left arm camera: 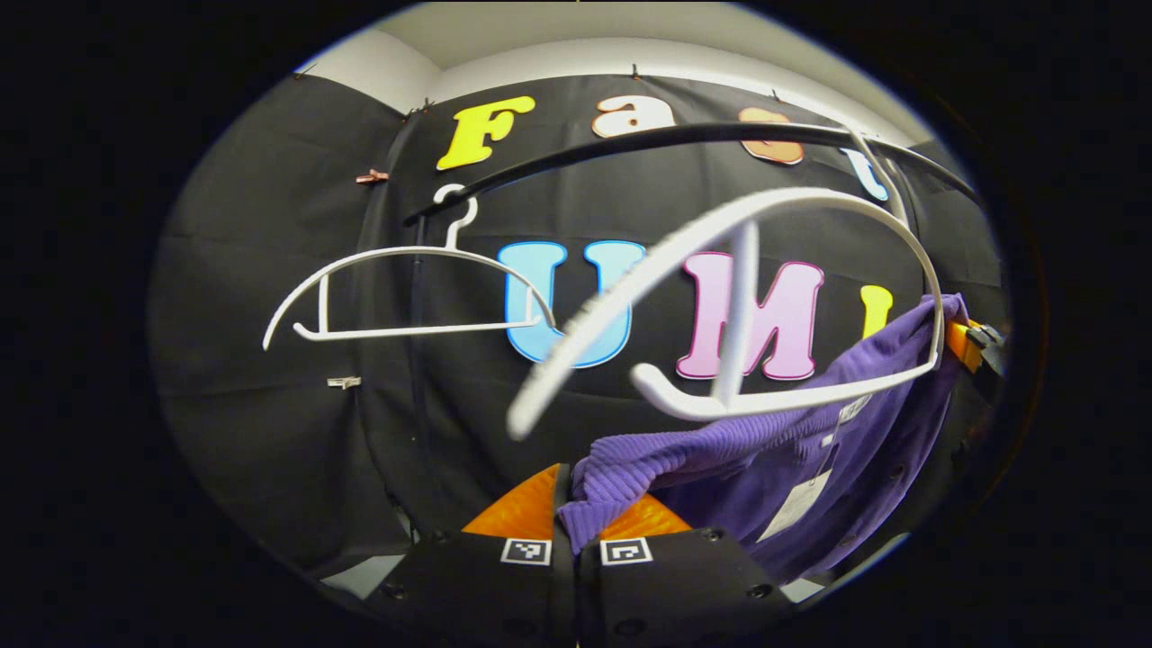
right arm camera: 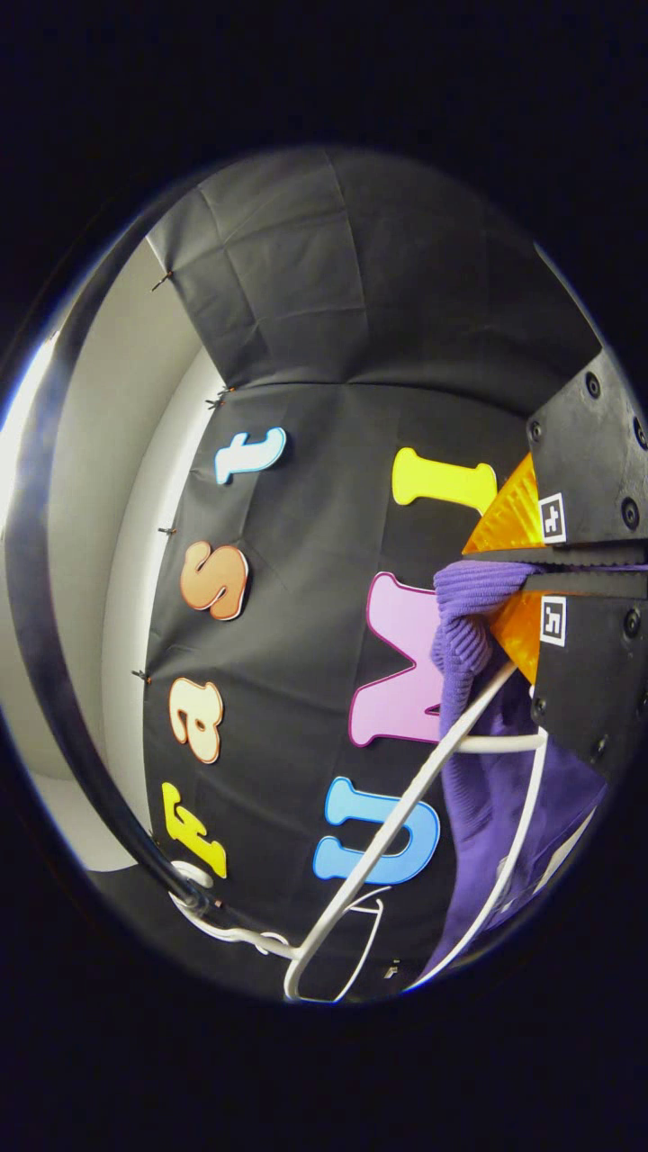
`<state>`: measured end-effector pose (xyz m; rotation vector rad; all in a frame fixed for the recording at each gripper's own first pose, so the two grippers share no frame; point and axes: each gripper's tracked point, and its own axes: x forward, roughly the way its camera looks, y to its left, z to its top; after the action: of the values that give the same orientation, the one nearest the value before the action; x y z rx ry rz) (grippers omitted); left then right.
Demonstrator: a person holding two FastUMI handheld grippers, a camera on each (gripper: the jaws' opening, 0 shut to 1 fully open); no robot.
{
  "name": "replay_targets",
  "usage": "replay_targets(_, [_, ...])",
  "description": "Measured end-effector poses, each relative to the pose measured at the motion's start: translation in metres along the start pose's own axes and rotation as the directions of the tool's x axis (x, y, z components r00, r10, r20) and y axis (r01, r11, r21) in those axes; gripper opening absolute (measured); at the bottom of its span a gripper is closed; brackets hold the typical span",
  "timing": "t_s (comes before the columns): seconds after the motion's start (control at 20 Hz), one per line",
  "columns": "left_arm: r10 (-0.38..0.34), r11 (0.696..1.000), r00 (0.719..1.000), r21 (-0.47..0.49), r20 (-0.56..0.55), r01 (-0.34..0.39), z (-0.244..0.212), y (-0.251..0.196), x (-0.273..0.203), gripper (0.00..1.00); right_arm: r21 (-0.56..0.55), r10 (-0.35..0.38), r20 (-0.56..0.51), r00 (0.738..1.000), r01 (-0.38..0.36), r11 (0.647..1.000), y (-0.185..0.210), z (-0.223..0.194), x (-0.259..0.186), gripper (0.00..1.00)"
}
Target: Grasp the clothes on the hanger with both hands and then place them into the laundry hamper below.
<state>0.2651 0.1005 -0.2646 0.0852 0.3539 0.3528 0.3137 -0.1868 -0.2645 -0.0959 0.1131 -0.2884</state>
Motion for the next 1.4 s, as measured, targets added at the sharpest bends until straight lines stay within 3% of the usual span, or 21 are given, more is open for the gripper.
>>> replay_targets(0.25, [-0.064, 0.998, 0.996, -0.003, -0.056, 0.064, -0.027, -0.027, -0.004, 0.06, -0.05, 0.053, -0.056, 0.997, -0.056, 0.997, 0.006, -0.022, -0.024, 0.07])
replay_targets(0.65, [-0.179, 0.984, 0.976, -0.022, -0.121, 0.178, -0.053, -0.081, -0.02, 0.05, -0.068, 0.031, -0.167, 0.986, -0.042, 0.997, -0.008, -0.059, -0.039, 0.07])
replay_targets(0.85, [-0.229, 0.973, 0.965, -0.013, -0.125, 0.23, -0.057, -0.104, -0.03, 0.06, -0.025, 0.128, -0.197, 0.972, -0.136, 0.99, 0.019, -0.064, -0.059, 0.07])
replay_targets(1.0, [-0.248, 0.969, 0.958, -0.022, -0.143, 0.248, -0.062, -0.111, -0.035, 0.05, 0.01, 0.243, -0.238, 0.94, -0.248, 0.969, 0.055, -0.071, -0.081, 0.07])
replay_targets(1.15, [-0.262, 0.965, 0.951, -0.014, -0.162, 0.263, -0.065, -0.115, -0.034, 0.05, 0.076, 0.372, -0.264, 0.89, -0.365, 0.928, 0.094, -0.072, -0.1, 0.07])
replay_targets(1.4, [-0.26, 0.965, 0.949, -0.006, -0.178, 0.263, -0.067, -0.11, -0.036, 0.06, 0.149, 0.52, -0.266, 0.812, -0.498, 0.854, 0.144, -0.063, -0.125, 0.07])
